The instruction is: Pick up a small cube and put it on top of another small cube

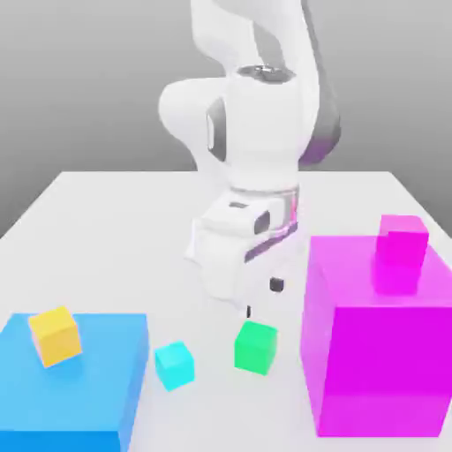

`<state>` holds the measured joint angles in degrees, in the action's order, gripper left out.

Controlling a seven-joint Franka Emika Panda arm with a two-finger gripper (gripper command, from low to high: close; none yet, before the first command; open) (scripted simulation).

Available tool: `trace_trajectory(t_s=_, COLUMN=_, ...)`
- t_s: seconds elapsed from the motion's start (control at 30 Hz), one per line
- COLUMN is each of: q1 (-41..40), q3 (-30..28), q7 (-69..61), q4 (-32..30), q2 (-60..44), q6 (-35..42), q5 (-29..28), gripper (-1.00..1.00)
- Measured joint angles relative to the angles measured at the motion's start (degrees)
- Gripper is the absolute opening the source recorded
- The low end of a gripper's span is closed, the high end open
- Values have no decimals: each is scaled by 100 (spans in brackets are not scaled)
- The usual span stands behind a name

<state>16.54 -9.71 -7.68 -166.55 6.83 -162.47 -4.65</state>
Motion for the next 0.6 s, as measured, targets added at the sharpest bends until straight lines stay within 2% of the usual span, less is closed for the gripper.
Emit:
trace_trajectory(t_s=0.17, q1=129, q3=128, q7=-801, q4=-85, q2=-971, q6=-793, q5=681, gripper=0)
trace_trajectory(t_s=0.3, q1=-390, q3=748, q7=-1170, q4=46, q2=-1795, q6=-1477, q5=1156, gripper=0)
trace_trajectory(t_s=0.33, q1=-491, q3=849, q7=-1189, q4=66, q2=-1935, q6=-1595, q5=1170, gripper=-100)
trace_trajectory(t_s=0.6, q1=-423, q3=774, q7=-1148, q4=46, q2=-1801, q6=-1473, q5=1128, gripper=-100)
